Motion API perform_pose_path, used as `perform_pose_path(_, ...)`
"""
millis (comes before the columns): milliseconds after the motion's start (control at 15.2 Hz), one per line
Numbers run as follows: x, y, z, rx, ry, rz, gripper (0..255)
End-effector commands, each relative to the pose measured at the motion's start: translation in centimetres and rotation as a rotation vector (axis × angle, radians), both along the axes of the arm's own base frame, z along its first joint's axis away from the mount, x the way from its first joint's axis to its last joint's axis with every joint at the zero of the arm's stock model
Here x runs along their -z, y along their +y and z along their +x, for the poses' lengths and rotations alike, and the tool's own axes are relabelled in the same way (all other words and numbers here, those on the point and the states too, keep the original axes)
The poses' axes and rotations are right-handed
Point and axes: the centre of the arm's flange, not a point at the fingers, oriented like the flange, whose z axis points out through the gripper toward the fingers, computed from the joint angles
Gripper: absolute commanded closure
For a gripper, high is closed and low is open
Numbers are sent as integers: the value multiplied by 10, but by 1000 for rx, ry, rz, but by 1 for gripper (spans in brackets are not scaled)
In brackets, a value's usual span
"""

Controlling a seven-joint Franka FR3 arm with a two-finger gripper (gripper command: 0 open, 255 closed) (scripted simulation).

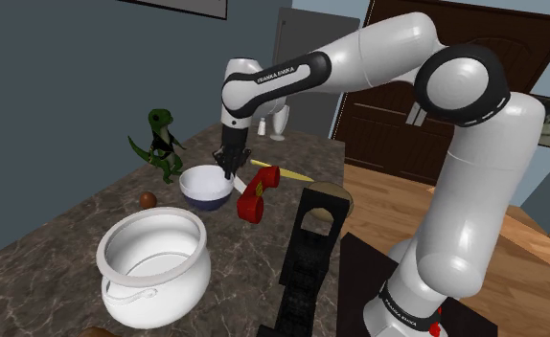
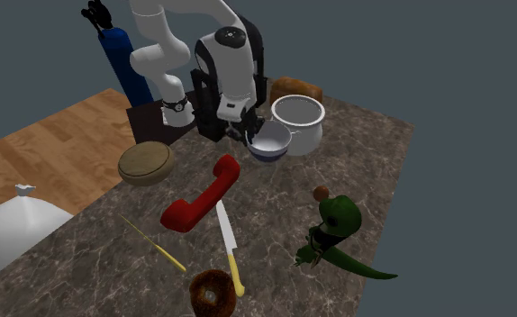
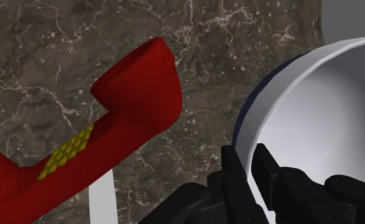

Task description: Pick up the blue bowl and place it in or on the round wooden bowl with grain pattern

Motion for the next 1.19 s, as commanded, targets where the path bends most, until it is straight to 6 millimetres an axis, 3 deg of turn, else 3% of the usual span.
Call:
perform_pose_path(0, -11, 1, 1, 0, 0, 0, 255)
perform_pose_path(660, -61, 1, 1, 0, 0, 0, 255)
perform_pose_path(1122, -71, -79, -44, 0, 0, 0, 255)
